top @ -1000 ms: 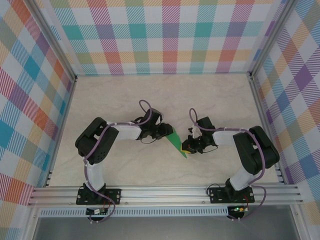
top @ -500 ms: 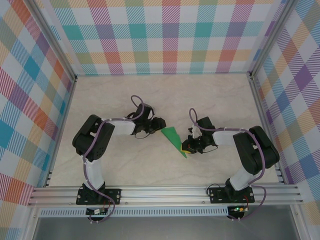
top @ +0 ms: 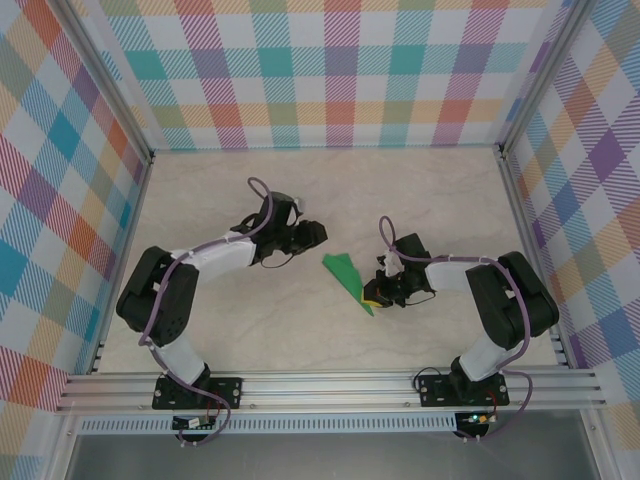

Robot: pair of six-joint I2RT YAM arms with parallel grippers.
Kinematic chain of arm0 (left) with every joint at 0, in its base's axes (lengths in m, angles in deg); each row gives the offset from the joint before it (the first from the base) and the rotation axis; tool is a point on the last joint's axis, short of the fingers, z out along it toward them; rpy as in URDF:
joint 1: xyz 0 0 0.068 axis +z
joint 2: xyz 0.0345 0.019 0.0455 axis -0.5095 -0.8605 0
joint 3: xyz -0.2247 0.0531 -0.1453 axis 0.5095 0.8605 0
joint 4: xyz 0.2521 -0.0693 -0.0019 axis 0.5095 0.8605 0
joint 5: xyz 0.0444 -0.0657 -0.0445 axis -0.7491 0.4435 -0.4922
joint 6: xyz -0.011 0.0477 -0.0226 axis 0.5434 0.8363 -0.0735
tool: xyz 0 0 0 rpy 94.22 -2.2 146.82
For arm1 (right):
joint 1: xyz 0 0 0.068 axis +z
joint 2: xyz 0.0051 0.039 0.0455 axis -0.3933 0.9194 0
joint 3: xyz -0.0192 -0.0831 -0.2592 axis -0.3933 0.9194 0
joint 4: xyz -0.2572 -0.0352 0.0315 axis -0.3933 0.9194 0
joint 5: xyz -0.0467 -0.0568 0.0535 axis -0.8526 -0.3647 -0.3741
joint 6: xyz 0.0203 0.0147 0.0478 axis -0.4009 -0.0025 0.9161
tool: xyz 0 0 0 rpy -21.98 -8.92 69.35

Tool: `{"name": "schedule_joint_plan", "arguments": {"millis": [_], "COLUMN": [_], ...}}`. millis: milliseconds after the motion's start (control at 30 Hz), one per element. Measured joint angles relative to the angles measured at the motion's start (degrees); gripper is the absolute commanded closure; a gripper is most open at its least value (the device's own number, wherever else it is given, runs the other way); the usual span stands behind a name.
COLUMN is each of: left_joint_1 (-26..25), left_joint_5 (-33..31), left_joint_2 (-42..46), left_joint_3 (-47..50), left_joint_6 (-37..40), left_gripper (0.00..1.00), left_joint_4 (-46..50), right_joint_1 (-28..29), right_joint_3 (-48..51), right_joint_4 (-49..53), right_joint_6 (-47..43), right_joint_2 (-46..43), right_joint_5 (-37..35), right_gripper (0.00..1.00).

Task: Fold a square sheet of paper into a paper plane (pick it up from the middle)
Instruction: Fold the wing for the fifth time at the center of the table.

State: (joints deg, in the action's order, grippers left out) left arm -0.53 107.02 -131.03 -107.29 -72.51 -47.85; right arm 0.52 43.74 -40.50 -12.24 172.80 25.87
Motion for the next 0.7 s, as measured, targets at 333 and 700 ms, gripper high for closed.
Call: {"name": "schedule_joint_plan", "arguments": {"millis": [333,700], "left_joint_1": [-10.58,-10.69], "left_joint_5": [0.90,-1.81], "left_joint_2": [-10.47,-13.94], "left_joint_3": [-0.52,-0.87], "left_joint_6": [-3.56,-4.46], "left_gripper": [0.74,0.76], "left_joint_4": [-3.78,-4.26], "right_joint_1": [0.04,1.11], "right_joint_3": [0.39,-0.44], "right_joint_4": [-0.59,5.05], "right_joint_6": [1.62,1.57], "right_joint_2": [-0.42,-5.18], "right_joint_5": [-0.26,-1.62], "right_gripper": [0.93,0.90]}}
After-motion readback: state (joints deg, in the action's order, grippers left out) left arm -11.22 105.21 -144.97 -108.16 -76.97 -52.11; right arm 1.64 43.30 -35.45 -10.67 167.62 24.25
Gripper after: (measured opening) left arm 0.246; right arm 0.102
